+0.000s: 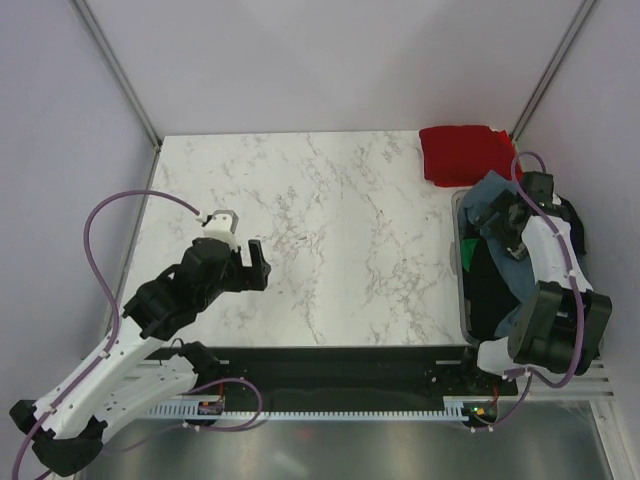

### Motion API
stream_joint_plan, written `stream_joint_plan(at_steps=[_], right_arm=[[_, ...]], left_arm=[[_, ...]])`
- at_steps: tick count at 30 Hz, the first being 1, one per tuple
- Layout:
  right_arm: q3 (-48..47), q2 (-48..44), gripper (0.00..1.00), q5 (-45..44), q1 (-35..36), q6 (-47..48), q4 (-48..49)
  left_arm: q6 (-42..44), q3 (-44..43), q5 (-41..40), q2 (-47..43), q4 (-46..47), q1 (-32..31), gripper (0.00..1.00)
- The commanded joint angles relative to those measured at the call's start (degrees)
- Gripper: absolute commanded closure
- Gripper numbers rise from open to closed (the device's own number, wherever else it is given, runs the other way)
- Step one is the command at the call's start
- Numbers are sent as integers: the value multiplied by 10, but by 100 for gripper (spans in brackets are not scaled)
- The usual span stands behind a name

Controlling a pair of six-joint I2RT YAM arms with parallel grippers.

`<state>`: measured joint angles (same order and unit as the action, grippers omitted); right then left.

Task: Fold and stack the t-shirts
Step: Grab the tshirt from the pile

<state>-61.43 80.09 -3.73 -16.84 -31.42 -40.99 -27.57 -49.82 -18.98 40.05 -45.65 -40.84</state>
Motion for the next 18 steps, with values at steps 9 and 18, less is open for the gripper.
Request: stream_joint_plan(at_steps=[9, 18], right_arm=[[-55, 80, 68, 59, 0, 22, 95], [-116, 2, 100, 64, 40, 10, 50]], left_arm=[[24, 3, -4, -9, 3, 2, 2], [23, 4, -6, -13, 3, 2, 2]])
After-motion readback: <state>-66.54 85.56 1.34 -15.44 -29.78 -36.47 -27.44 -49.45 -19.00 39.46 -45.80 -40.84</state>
